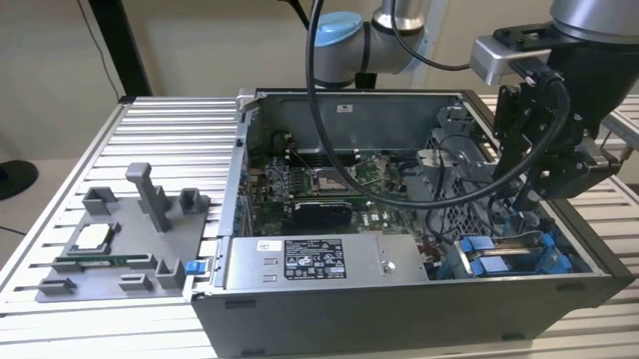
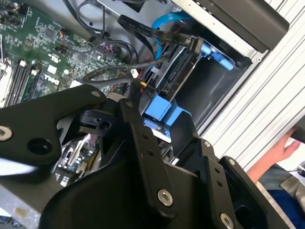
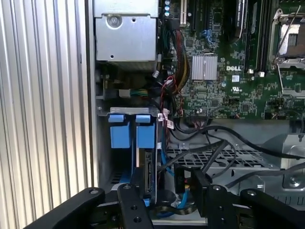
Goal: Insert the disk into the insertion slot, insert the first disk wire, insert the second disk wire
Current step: 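Insert the first disk wire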
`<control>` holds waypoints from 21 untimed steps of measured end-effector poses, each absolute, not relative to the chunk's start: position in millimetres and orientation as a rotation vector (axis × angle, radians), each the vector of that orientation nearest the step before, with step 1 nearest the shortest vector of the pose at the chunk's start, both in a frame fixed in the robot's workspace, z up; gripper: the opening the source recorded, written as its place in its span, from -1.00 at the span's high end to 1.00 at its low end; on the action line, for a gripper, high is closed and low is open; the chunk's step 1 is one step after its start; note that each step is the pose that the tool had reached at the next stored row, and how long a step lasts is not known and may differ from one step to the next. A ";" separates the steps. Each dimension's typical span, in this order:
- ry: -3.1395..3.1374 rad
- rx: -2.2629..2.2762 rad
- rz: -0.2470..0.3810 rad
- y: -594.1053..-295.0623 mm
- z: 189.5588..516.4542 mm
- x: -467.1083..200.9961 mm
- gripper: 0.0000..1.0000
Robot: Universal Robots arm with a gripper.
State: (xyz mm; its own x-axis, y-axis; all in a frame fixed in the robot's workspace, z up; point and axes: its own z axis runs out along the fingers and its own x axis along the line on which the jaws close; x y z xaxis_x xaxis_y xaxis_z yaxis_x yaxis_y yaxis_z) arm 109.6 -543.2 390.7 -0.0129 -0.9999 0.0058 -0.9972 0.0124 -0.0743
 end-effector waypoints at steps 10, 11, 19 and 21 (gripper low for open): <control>2.184 -2.185 -0.095 -542.0 387.8 108.7 -1.00; 2.184 -2.185 -0.095 -542.0 387.8 108.7 -1.00; 2.184 -2.186 -0.096 -541.4 387.8 108.7 -1.00; 2.179 -2.191 -0.096 -540.4 387.8 108.7 -1.00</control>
